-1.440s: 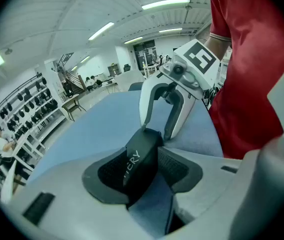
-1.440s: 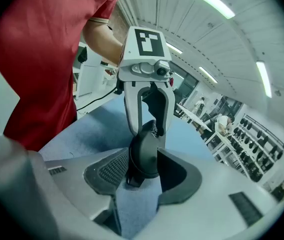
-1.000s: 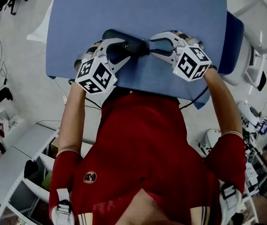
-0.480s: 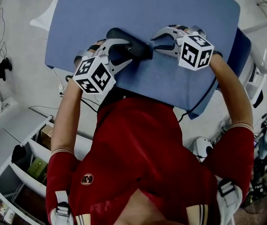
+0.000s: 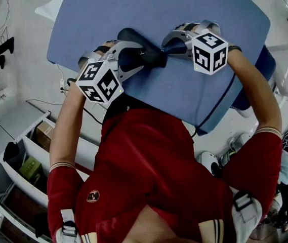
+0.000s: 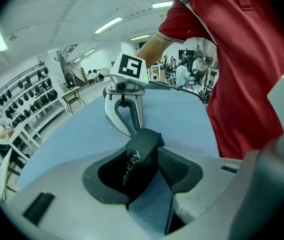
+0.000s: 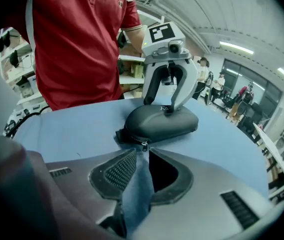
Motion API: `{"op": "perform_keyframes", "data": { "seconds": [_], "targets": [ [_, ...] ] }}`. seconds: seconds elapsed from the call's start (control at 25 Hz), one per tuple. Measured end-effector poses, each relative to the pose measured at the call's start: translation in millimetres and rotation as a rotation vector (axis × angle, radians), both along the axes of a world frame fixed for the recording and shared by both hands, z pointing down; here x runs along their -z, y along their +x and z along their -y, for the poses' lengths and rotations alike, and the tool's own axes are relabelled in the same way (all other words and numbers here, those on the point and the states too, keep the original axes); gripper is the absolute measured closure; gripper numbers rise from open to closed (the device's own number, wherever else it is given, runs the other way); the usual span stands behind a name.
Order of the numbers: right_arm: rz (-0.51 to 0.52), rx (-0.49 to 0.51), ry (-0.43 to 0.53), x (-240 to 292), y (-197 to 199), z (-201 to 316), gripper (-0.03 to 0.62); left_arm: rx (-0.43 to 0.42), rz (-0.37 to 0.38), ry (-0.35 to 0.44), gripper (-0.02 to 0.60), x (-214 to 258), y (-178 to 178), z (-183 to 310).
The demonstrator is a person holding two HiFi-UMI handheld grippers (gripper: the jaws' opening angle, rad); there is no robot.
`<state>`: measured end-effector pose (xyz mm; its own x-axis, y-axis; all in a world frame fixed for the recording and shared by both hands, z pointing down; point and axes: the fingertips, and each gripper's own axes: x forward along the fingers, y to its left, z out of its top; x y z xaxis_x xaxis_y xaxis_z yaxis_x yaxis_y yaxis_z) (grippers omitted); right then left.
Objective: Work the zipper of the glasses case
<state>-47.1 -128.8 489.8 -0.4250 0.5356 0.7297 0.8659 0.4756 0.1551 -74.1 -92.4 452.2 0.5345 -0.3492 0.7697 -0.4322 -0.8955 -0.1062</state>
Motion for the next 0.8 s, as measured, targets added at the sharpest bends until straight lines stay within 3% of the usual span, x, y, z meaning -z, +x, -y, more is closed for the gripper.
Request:
{"op": "perform_keyframes", "data": {
  "seconds": [0.36,0.44,0.8],
  "targets": [
    [0.008,0.143,0.005,-1.7,-8.2,-4.0,0.542,0.022,-0.007,-0.006,0.403,-0.4,-0.8,2.4],
    [0.0,0.151,0.002,-0.5,-7.4,-2.8,0.566,0.029,-0.013,-0.004,0.403,0.2,-0.9,2.3],
    [-0.022,0.12,-0.023,0.2,-1.9,2.9,0.568,0.036,-0.018,-0.006,0.403,-1.8,-1.4,1.2]
  ]
}}
